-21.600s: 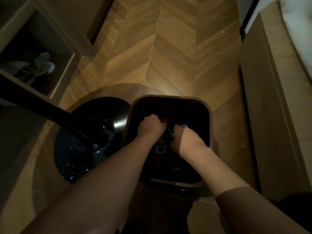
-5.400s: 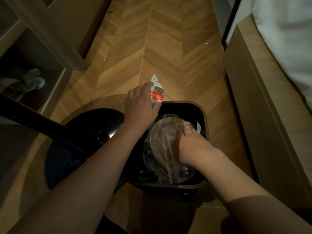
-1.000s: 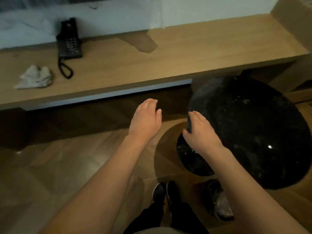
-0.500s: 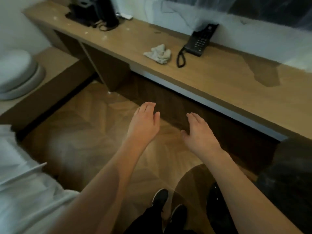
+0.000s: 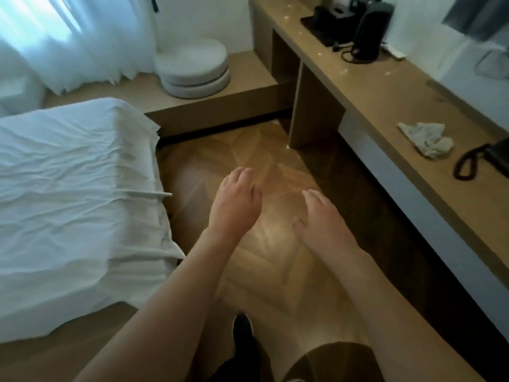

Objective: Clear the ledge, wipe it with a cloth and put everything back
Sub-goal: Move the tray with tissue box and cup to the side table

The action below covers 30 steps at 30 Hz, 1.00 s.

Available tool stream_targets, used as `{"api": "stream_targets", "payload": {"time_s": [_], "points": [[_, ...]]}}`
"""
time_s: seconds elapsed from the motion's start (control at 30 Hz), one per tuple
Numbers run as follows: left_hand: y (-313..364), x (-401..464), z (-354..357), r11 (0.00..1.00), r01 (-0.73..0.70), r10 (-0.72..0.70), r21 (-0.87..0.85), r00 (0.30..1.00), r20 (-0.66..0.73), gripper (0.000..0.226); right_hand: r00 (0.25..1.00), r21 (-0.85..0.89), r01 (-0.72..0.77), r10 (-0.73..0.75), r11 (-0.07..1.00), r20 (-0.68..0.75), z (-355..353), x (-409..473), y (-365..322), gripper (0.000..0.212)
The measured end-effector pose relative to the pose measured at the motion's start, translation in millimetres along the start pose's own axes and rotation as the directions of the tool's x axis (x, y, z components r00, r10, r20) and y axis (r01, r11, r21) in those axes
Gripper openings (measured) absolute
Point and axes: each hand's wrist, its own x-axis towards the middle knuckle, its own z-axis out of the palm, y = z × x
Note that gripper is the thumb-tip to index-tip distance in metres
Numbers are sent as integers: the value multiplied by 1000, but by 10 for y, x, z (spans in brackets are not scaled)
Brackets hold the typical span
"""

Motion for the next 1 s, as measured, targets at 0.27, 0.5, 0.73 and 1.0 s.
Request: {"api": "stream_targets", "payload": {"time_s": [0.27, 0.5, 0.73, 1.0], "points": [[-916, 414, -557, 997, 71, -74, -35, 992, -104, 40, 995, -59, 103, -103, 993, 0, 242, 534, -1026, 67], [-1386, 864, -871, 995, 91, -95, -30, 982, -163, 41, 985, -105, 172, -173, 980, -5, 281, 978, -1578, 66], [-1748, 1583, -980, 996, 92, -91, -7, 976, -196, 40, 978, -79, 210, -210, 975, -1, 347, 1775, -1884, 67], [-2143, 2882, -998, 988, 154, -146, 27, 968, -203, 43, 973, -37, 230, -230, 972, 21, 273, 3247, -2225, 67]]}}
